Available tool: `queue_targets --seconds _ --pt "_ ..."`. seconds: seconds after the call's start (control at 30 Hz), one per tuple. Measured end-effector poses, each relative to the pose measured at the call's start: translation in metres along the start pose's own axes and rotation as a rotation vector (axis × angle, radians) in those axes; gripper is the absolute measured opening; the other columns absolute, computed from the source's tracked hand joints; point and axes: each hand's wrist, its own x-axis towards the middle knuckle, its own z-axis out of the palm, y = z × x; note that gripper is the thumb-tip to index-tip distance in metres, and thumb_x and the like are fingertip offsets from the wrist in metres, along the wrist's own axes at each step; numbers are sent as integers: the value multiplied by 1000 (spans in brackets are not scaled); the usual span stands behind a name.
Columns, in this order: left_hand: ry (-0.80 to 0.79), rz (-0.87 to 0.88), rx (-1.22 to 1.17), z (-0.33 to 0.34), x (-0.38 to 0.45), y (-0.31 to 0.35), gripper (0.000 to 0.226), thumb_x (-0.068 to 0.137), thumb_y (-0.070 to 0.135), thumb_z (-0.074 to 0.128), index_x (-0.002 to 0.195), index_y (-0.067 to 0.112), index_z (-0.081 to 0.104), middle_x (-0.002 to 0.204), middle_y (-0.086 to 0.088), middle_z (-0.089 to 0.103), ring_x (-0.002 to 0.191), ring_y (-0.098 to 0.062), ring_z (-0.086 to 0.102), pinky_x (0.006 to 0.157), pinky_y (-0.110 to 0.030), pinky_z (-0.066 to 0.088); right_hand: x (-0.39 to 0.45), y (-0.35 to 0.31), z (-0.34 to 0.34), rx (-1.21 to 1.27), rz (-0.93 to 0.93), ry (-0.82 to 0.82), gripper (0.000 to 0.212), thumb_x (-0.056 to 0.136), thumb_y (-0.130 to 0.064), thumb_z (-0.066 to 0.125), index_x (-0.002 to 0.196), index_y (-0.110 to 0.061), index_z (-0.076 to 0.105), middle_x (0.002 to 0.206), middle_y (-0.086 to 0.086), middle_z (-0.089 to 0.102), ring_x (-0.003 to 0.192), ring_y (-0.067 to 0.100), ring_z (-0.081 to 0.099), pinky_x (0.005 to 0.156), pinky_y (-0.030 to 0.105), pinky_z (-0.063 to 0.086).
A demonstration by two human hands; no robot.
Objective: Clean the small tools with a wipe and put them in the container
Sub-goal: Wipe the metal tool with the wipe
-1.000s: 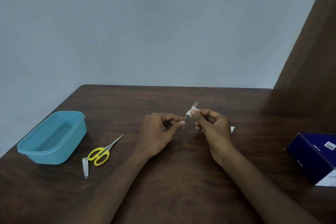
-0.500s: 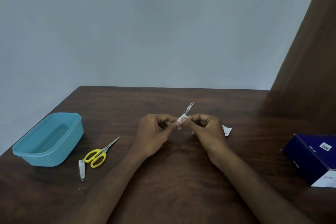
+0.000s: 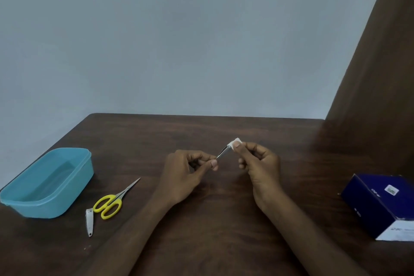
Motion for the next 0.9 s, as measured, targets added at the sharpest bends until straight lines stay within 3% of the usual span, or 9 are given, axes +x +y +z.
queue_targets --seconds 0.07,0.17,0.23,0.33,0.53,0.63,0.9 --pt "-3 -15 -11 1 0 -1 16 98 30 79 83 31 85 85 19 81 70 -19 75 65 -35 56 5 0 -2 105 0 92 12 85 -21 88 88 -11 82 75 -2 72 60 8 53 58 23 47" --pt "2 -38 -64 0 1 0 17 99 30 77 84 30 85 87 19 82 79 -9 78 75 -35 60 9 2 -4 144 -10 170 11 88 -19 85 93 -9 82 83 -1 78 58 7 55 59 24 48" --pt "-4 -45 -94 0 1 1 17 100 28 76 86 29 85 88 18 82 87 -7 79 84 -39 61 8 2 -4 99 -26 172 9 89 -19 84 93 -11 83 87 -2 81 57 5 55 57 20 48" --pt "-2 -51 -115 -1 2 3 17 101 25 76 87 27 86 90 17 83 89 -6 79 87 -37 61 6 2 -3 72 -41 151 9 90 -18 83 95 -10 84 95 3 83 59 5 56 57 19 49" --pt "-32 -28 -111 -2 0 6 15 101 25 75 92 29 86 87 18 82 72 2 71 69 -17 52 8 0 -3 87 -56 190 13 89 -19 85 98 -10 84 91 -1 83 58 5 56 56 19 50" --pt "-39 -17 -109 -2 0 7 15 101 24 75 91 28 86 86 18 82 74 5 71 70 -10 48 7 0 -2 92 -54 163 5 88 -18 85 91 -13 84 92 -1 83 58 7 54 56 19 49" --pt "-28 -4 -80 -2 0 6 18 101 23 76 86 29 85 88 20 82 76 5 73 69 -8 46 4 -2 -4 -32 -96 50 5 87 -19 85 89 -14 84 80 2 78 62 9 56 62 27 50"
